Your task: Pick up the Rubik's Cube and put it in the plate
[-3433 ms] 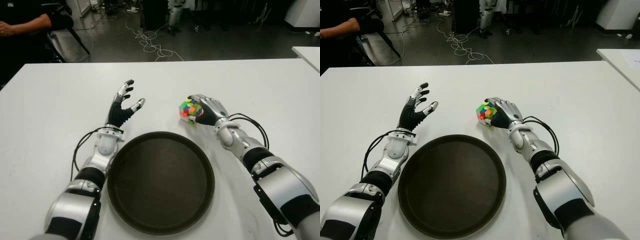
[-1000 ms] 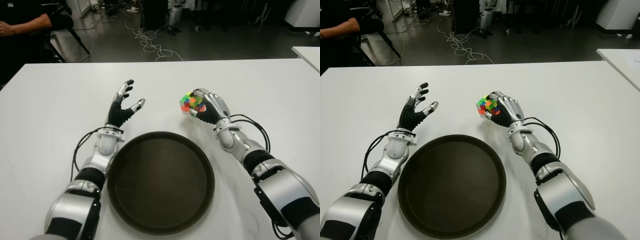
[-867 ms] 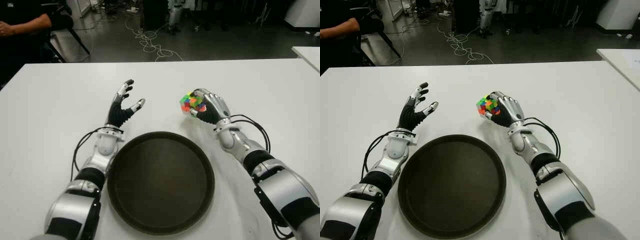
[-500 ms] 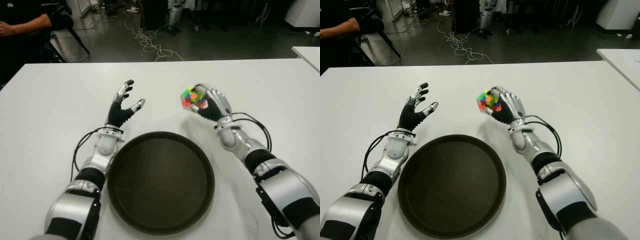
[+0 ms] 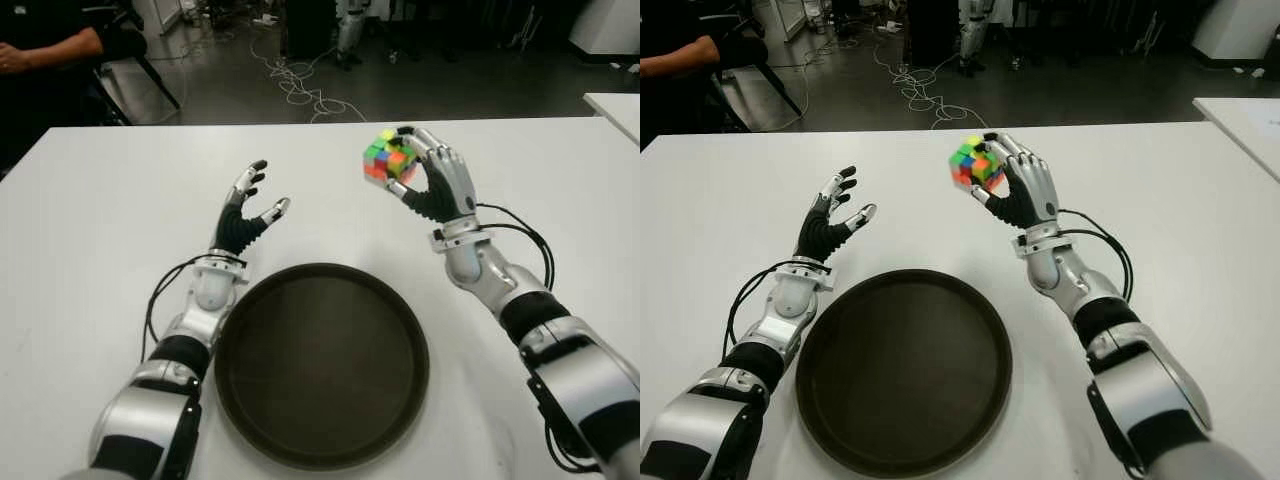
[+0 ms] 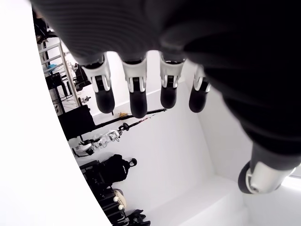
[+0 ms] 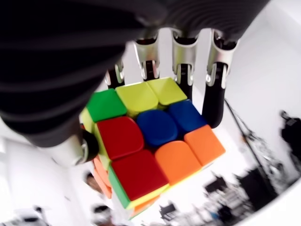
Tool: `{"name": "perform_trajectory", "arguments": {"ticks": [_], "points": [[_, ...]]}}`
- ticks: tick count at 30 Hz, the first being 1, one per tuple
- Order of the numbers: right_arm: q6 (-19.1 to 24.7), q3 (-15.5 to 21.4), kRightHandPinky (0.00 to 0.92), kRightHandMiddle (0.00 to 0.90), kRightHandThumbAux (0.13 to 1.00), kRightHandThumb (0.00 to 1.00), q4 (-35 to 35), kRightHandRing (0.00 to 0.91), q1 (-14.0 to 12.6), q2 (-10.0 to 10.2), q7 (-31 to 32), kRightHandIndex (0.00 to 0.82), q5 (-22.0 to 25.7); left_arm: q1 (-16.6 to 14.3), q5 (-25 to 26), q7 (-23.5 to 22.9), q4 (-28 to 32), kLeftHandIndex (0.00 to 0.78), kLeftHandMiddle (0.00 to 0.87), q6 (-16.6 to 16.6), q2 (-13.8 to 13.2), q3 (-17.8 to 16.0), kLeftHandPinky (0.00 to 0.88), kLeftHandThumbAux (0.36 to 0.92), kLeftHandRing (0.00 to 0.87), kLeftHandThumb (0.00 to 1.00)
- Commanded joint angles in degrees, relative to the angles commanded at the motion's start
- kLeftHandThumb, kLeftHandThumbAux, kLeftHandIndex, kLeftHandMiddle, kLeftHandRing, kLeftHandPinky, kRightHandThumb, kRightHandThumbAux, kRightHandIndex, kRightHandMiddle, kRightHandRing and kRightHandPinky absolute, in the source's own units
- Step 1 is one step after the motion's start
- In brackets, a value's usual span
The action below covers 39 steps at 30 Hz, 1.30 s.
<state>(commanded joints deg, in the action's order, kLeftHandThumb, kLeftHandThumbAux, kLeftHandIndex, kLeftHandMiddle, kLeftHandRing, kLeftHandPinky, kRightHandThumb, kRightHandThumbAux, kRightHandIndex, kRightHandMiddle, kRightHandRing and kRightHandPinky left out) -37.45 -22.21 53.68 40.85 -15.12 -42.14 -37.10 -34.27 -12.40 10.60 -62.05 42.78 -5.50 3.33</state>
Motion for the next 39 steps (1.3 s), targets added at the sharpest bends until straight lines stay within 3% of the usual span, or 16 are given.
{"name": "perform_trajectory", "arguments": {"ticks": [15, 23, 31, 39], "points": [[-8.99, 0.81, 0.511, 0.474, 0.668, 0.938, -10.08, 0.517, -5.14, -0.37, 7.76, 0.36, 2.22, 0.27, 2.71, -2.58, 2.04, 0.095, 0.098, -2.2, 0.92, -1.48, 0.117, 0.646, 0.079, 0.001], [-15.1, 0.22, 0.527, 0.471, 0.671, 0.937, -13.68, 0.523, -7.66, -0.09, 17.51, 0.351, 6.31, 0.9, 4.29, -3.34, 4.66, 0.118, 0.111, -4.52, 1.82, -2.34, 0.128, 0.683, 0.093, 0.011], [-19.74, -0.87, 0.525, 0.464, 0.672, 0.936, -15.88, 0.544, -9.21, -0.22, 32.38, 0.346, 15.2, 1.4, 5.59, -4.58, 6.99, 0.125, 0.124, -7.52, 2.05, -2.92, 0.133, 0.689, 0.112, 0.062], [-14.19, -2.0, 0.467, 0.483, 0.664, 0.942, -19.81, 0.512, -9.74, -2.19, 52.52, 0.376, 26.5, 1.82, 8.04, -7.05, 9.44, 0.122, 0.129, -12.09, 2.58, -3.98, 0.145, 0.714, 0.124, 0.09]]}}
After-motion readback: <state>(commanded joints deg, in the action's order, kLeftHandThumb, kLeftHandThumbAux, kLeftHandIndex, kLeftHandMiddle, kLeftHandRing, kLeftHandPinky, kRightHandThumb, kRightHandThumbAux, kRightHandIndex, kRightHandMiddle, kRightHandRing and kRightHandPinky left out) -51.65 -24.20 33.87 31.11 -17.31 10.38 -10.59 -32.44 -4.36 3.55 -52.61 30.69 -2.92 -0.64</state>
